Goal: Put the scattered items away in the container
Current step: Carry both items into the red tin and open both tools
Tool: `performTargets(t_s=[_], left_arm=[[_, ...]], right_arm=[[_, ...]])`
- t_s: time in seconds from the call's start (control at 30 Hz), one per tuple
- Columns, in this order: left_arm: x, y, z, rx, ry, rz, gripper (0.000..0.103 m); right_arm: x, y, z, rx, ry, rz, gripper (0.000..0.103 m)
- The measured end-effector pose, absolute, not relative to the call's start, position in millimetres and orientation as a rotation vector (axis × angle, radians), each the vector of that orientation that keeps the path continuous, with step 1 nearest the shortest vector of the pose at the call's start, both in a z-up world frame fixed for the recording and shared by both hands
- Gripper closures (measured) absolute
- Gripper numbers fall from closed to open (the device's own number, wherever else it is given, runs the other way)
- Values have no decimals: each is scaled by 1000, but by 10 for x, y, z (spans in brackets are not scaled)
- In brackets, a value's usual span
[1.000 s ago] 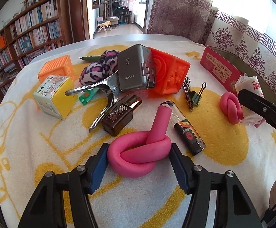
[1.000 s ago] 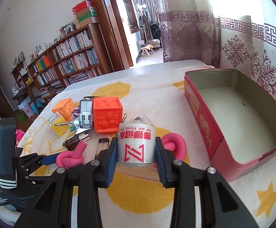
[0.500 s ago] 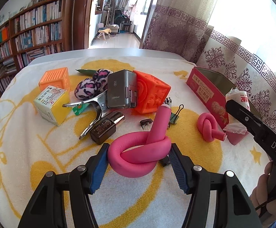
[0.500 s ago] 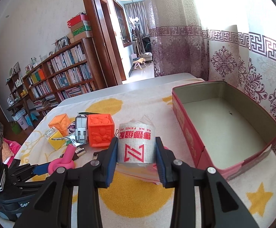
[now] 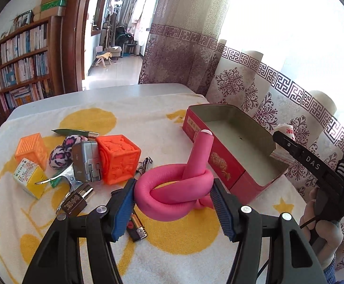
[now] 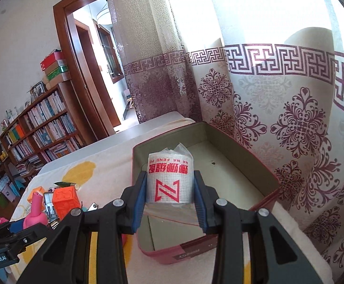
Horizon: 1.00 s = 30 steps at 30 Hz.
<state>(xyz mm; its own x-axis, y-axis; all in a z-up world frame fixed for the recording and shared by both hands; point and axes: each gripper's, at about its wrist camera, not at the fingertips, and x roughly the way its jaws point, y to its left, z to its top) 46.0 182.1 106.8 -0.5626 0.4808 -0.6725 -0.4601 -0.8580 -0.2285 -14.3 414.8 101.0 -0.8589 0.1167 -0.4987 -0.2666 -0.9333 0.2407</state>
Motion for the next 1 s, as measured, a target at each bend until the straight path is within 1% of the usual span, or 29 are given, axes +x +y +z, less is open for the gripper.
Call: performTargets(t_s=[0.23,0.57,0.77,1.0], left_arm=[[395,2299,1224,-995,-10,2322,39],[219,2873,1333,-976,-9,2238,39],[133,3064,1358,-969,-35,2208,39],[-50,3225,1248,-1034,-129,2094,38]], right_arm=[[-150,4505,936,-735,494,2761,63],[-144,4507,879,-749,506,2775,63],[-126,4551,874,-732,513,2748,63],[-112,4601,859,-724,531,2709,62]])
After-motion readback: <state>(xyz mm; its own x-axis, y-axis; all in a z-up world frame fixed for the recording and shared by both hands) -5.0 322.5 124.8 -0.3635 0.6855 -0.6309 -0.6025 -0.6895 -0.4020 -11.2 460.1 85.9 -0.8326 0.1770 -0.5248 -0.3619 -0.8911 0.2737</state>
